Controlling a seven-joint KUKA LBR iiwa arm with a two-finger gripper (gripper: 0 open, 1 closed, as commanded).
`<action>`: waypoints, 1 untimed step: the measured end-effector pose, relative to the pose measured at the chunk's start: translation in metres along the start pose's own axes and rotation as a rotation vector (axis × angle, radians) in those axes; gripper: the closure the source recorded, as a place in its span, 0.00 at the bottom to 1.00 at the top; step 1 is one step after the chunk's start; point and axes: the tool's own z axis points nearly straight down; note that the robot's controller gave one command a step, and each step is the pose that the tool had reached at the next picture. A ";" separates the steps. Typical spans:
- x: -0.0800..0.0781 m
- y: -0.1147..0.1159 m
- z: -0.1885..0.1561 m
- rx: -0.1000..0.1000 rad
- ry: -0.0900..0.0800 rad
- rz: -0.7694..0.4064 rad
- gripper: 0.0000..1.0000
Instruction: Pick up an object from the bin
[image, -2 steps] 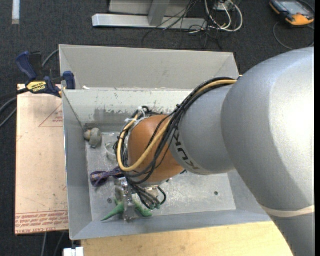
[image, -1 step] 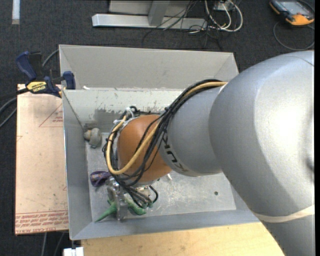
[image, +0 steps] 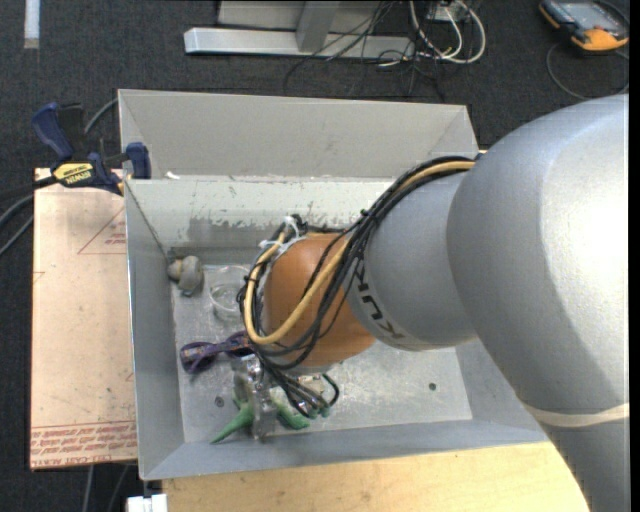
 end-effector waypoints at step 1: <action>-0.017 0.055 0.002 0.006 0.005 -0.033 1.00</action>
Offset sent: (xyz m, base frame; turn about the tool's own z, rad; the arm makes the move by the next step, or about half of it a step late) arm 0.0000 0.0000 0.0000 0.0000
